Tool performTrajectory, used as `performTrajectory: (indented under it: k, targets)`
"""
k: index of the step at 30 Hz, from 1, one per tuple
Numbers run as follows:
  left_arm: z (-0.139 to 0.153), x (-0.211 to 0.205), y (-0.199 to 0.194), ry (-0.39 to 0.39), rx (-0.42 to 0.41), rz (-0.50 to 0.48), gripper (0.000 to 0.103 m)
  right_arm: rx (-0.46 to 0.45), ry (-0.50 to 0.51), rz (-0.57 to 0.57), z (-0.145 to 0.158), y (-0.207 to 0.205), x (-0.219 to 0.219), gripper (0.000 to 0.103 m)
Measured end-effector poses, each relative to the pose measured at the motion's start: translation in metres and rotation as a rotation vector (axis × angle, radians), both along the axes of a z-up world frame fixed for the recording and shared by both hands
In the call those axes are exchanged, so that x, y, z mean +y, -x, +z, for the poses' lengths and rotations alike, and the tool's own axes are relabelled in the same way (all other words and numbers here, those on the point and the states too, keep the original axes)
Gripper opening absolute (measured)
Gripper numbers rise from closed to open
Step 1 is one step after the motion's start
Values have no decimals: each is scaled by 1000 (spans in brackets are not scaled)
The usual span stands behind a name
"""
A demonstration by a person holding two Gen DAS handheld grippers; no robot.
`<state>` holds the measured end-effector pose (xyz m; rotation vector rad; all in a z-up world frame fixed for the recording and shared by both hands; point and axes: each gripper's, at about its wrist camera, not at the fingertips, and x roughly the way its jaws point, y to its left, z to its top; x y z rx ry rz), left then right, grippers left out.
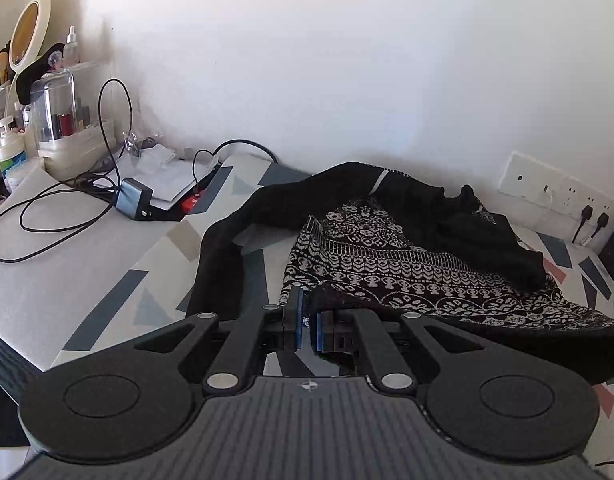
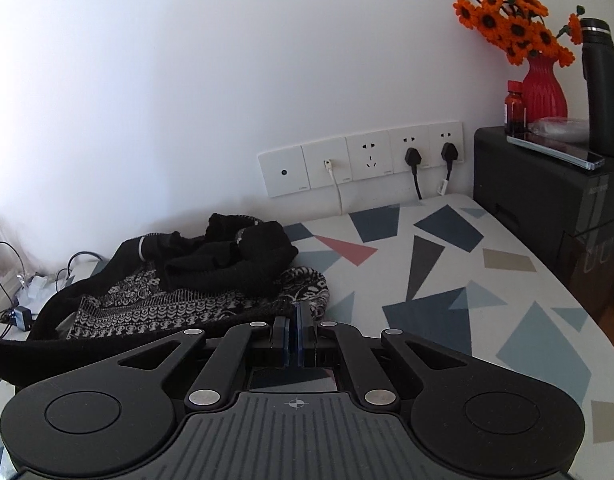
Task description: Fold clothes
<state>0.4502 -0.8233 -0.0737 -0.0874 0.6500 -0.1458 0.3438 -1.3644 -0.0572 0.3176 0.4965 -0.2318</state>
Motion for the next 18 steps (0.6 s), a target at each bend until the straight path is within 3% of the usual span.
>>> performTrajectory:
  k: [18]
  targets:
    - [-10, -5, 33, 7, 49, 111, 7, 27, -18, 77, -10, 17, -8, 3]
